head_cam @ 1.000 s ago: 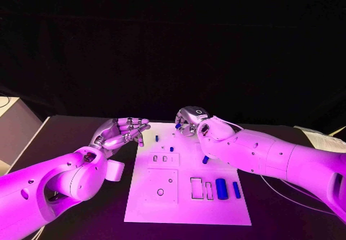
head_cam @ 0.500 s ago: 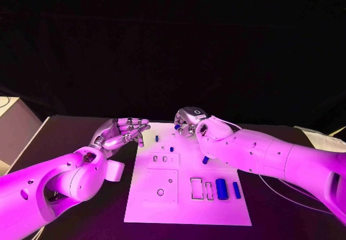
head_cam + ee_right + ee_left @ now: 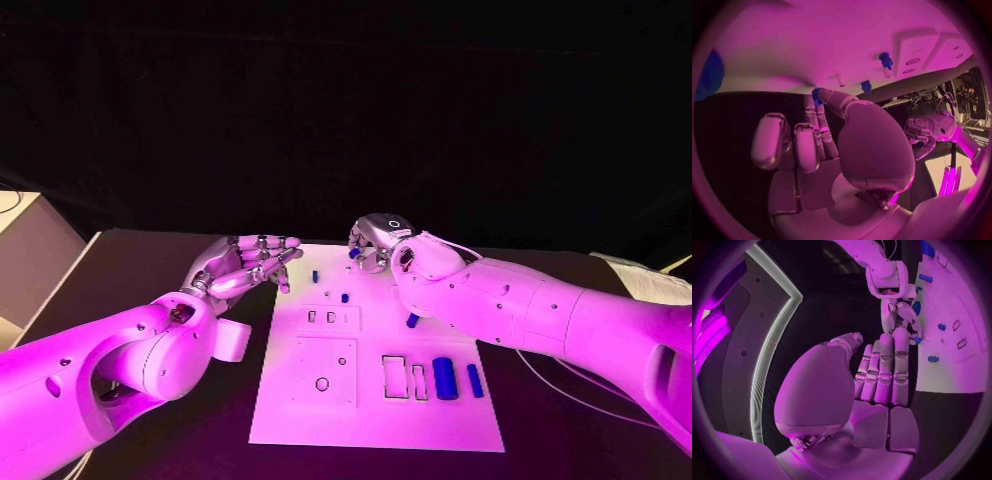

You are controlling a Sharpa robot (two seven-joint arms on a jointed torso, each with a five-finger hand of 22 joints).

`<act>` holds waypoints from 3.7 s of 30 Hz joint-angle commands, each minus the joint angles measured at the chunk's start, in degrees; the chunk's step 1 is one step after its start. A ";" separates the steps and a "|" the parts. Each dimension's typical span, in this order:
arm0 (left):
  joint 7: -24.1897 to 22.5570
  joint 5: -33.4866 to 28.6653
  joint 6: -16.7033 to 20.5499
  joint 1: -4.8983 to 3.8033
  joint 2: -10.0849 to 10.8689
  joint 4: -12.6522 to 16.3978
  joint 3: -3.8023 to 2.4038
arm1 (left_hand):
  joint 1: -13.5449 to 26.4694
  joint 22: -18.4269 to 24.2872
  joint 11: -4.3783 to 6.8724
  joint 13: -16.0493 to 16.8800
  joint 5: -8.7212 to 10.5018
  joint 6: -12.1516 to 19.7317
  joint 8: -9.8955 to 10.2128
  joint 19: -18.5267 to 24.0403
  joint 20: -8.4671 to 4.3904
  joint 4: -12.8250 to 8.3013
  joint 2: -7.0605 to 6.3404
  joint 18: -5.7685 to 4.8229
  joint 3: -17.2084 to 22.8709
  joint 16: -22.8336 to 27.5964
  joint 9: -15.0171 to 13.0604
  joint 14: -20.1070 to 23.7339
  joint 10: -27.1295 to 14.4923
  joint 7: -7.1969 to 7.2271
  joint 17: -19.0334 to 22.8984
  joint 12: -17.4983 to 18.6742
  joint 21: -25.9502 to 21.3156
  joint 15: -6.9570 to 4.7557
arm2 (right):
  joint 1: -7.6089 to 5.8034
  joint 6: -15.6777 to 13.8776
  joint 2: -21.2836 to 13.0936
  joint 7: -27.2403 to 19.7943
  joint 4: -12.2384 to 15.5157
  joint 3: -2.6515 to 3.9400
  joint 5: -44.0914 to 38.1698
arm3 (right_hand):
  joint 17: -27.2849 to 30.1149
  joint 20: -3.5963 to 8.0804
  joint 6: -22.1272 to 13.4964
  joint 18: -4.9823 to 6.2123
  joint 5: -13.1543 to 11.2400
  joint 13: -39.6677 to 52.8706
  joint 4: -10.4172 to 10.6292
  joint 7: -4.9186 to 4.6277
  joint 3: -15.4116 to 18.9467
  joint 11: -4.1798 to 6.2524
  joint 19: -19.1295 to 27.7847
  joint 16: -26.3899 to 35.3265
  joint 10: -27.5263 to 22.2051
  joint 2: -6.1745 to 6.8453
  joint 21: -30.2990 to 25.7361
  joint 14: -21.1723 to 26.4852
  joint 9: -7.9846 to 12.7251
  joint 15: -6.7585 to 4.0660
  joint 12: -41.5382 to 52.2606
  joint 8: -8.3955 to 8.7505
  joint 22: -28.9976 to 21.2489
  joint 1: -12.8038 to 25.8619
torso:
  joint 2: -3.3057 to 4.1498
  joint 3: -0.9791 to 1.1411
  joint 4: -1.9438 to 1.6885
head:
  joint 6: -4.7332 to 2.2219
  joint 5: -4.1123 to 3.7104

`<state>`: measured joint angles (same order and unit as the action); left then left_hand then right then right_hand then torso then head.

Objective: Assemble the parts on the task board

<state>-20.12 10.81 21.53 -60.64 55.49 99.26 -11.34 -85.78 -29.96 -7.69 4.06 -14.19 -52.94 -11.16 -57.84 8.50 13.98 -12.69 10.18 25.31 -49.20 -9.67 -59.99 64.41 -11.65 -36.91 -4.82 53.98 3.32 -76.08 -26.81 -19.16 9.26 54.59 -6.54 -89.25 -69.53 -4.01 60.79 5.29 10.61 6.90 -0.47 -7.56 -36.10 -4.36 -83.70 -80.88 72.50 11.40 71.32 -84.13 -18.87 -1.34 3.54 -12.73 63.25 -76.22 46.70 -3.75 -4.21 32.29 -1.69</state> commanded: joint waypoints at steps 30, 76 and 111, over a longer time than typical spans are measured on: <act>-0.66 0.20 -0.75 -0.07 0.87 -1.55 -0.10 | 0.32 -0.32 -0.08 0.11 0.34 0.35 -0.09 0.69 0.14 -0.12 0.01 0.37 0.64 -0.44 -0.20 0.69 0.13 -0.04 -0.12 -0.28 0.80 0.09 | -0.97 -5.01 -13.10 -1.99 11.79 0.52 6.57 | 8.41 -1.77 -9.10 1.32 0.48 -2.21 16.31 -1.22 26.06 -1.07 1.45 2.59 -12.60 -0.20 -8.26 -0.67 0.66 1.62 3.30 6.85 -8.39 -13.14 | -0.40 0.71 1.25 | -0.50 0.73; -0.63 0.33 -1.99 -0.03 0.33 -2.46 -0.10 | 0.32 -0.35 -0.06 0.13 0.34 0.32 -0.12 0.74 0.14 -0.14 -0.01 0.37 0.67 -0.47 -0.22 0.72 0.18 -0.02 -0.12 -0.32 0.85 0.08 | -1.48 9.29 -16.76 3.76 8.79 0.78 19.70 | -20.47 -1.97 -9.76 -3.86 4.43 83.10 16.83 -2.17 27.83 -0.57 -4.41 -9.12 17.50 0.33 14.23 -5.87 -1.14 1.79 86.46 3.71 20.61 -6.64 | -0.45 0.84 1.50 | 0.99 -0.56; -0.36 0.36 -1.81 -0.03 0.33 -2.55 -0.10 | 0.45 -0.54 -0.04 0.13 0.37 0.36 -0.18 1.02 0.15 -0.16 -0.10 0.39 0.83 -0.69 -0.32 0.84 0.17 0.00 -0.15 -0.36 1.22 0.07 | -0.39 4.41 -15.67 2.03 8.51 0.67 15.03 | -20.47 -0.51 -3.29 -3.98 6.45 83.10 14.39 -0.05 17.17 1.34 -4.42 -9.12 17.50 -1.35 14.81 -5.87 -1.81 0.00 86.46 0.29 21.47 -9.45 | -0.43 0.98 1.48 | 1.10 -0.35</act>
<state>-20.13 10.97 20.57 -60.62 55.91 96.62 -11.39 -85.78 -30.45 -7.69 4.14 -14.19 -52.94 -11.17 -57.22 8.71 13.83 -12.69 10.18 25.78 -49.69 -9.90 -59.67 64.41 -11.65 -36.99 -4.82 54.87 3.41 -76.64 -20.14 -34.75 12.56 62.93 -5.79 -71.13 -74.94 -4.81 55.50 2.10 16.65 74.92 13.87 -8.62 -18.70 -3.32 -83.90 -89.75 83.99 10.58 85.74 -84.13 -20.17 -0.96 89.88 -11.11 74.91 -84.64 46.28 -2.78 -2.74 33.47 -2.10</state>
